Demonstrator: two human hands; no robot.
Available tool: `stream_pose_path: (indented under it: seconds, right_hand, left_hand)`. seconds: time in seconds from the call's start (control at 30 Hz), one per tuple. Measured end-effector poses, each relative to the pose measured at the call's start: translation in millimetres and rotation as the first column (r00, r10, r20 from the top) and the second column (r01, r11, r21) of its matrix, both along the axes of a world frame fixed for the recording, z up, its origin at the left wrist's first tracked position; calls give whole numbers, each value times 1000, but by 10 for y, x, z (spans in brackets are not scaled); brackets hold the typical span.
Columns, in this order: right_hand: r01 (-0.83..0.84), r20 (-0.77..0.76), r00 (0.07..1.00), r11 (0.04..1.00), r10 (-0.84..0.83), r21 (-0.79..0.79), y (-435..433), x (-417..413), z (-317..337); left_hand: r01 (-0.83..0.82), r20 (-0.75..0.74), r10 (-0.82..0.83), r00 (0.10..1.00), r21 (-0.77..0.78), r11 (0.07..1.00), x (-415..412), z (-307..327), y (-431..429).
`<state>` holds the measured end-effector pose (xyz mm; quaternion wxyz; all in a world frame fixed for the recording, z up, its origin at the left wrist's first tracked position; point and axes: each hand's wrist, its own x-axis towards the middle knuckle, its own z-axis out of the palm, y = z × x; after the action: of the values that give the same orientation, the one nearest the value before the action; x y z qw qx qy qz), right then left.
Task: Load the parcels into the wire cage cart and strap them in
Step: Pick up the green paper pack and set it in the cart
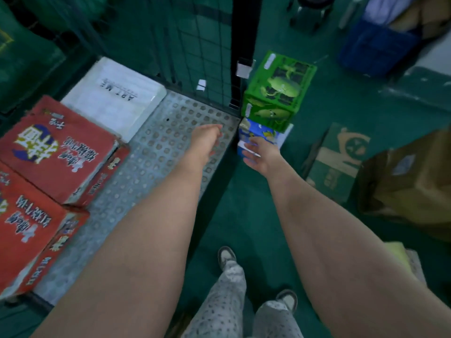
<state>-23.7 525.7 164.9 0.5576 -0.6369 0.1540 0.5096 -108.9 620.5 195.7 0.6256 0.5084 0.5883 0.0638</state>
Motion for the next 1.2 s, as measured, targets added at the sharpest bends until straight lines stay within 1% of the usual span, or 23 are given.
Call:
stream_pose_path:
  seconds: [0.13, 0.27, 0.53, 0.67, 0.83, 1.0, 1.2]
  right_hand:
    - [130, 26, 991, 991, -130, -16, -666, 227, -11]
    - [245, 26, 969, 969, -244, -35, -1367, 351, -44]
    - [484, 27, 874, 867, -484, -117, -3082, 336, -181]
    - [592, 32, 803, 790, -595, -161, -3939, 313, -308]
    - [695, -17, 703, 693, -711, -191, -4721, 270, -590]
    - [782, -60, 586, 584, -808, -218, -5275, 218, -1025]
    - [828, -83, 481, 483, -873, -284, -5715, 44, -1747]
  left_hand:
    - [147, 14, -146, 989, -7, 989, 309, -7, -569]
    - [291, 12, -291, 957, -30, 956, 567, -92, -1179]
    - [520, -38, -523, 852, -67, 852, 927, -303, -2697]
    - [601, -65, -608, 792, -92, 794, 1067, -405, -3426]
    - [709, -127, -714, 689, -91, 700, 1261, -631, -4198]
    - [793, -174, -793, 584, -88, 603, 1490, -1030, -4791]
    - [862, -227, -855, 466, -101, 496, 1599, -1718, -5149]
